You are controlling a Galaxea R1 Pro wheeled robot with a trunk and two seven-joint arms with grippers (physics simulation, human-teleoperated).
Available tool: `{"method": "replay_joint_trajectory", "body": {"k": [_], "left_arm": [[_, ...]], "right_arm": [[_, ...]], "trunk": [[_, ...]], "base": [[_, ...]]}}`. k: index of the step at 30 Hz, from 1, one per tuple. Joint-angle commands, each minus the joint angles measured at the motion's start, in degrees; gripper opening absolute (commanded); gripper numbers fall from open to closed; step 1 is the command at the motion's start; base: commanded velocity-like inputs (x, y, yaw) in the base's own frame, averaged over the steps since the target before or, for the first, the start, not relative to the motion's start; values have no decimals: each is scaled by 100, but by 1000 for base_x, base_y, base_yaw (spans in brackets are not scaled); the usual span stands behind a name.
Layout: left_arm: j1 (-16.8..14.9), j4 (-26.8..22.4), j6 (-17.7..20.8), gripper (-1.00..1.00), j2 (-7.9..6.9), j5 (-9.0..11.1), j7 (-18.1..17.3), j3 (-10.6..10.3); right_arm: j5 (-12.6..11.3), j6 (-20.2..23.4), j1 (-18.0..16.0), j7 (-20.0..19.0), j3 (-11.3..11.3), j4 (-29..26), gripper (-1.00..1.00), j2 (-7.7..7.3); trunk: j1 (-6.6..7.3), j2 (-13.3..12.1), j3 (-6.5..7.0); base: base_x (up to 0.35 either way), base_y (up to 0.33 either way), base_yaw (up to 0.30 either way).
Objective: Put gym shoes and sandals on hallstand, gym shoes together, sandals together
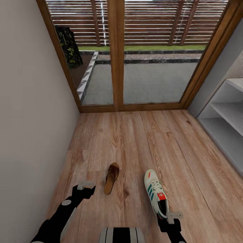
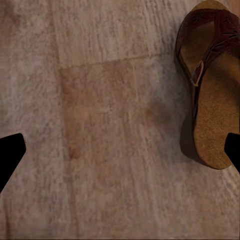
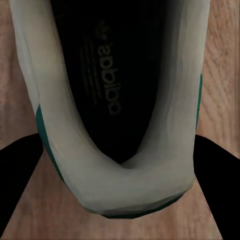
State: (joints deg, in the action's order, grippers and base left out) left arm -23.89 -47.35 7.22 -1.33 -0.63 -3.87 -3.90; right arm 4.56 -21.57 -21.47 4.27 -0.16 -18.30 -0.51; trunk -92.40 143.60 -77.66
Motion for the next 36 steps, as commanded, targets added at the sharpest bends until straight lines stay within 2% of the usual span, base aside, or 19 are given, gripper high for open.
{"method": "replay_joint_trajectory", "body": {"k": [1, 6, 12, 16, 19, 23, 27, 30, 31, 36], "left_arm": [[42, 31, -41, 100, -6, -8, 2, -6], [246, 332, -544, 100, -17, -10, 77, 8], [338, 913, -1153, 100, -25, 9, 109, 12], [352, 1366, -1592, 100, -25, 33, 116, 14], [356, 1757, -1960, 100, -23, 96, 120, 42], [358, 2203, -2358, 100, -18, 213, 122, 239], [391, 2350, -2486, 100, -23, 246, 164, 406], [586, 2392, -2604, 100, -34, 261, 308, 557], [716, 2423, -2812, 100, -49, 259, 525, 679], [771, 2446, -2941, 100, -77, 252, 676, 723]], "right_arm": [[50, -13, -1, 33, -2, 5, -100, 0], [60, -13, -3, 30, 2, 6, -100, -48], [50, -12, 2, 30, 14, 45, -100, -319], [41, -13, 7, 30, 15, 95, -100, -425], [38, -18, 11, 34, 15, 130, -100, -449], [37, -79, 18, 37, 15, 199, -100, -460], [35, -188, 19, 35, 15, 320, -100, -465], [28, -298, 20, 36, 16, 478, -100, -451], [21, -389, 20, 38, 16, 601, -100, -437], [15, -426, 20, 38, 16, 766, -100, -432]], "trunk": [[3, 0, 28], [16, -7, 181], [32, -15, 367], [42, -20, 491], [50, -24, 584], [60, -30, 709], [70, -35, 833], [117, -117, 918], [139, -157, 945], [249, -357, 1079]], "base": [[0, 0, -61], [0, 0, -76], [0, 0, -83], [0, 0, -71], [0, 0, -30], [0, 0, -10], [0, 0, -3], [0, 0, 0], [0, 0, 0], [0, 0, 0]]}}
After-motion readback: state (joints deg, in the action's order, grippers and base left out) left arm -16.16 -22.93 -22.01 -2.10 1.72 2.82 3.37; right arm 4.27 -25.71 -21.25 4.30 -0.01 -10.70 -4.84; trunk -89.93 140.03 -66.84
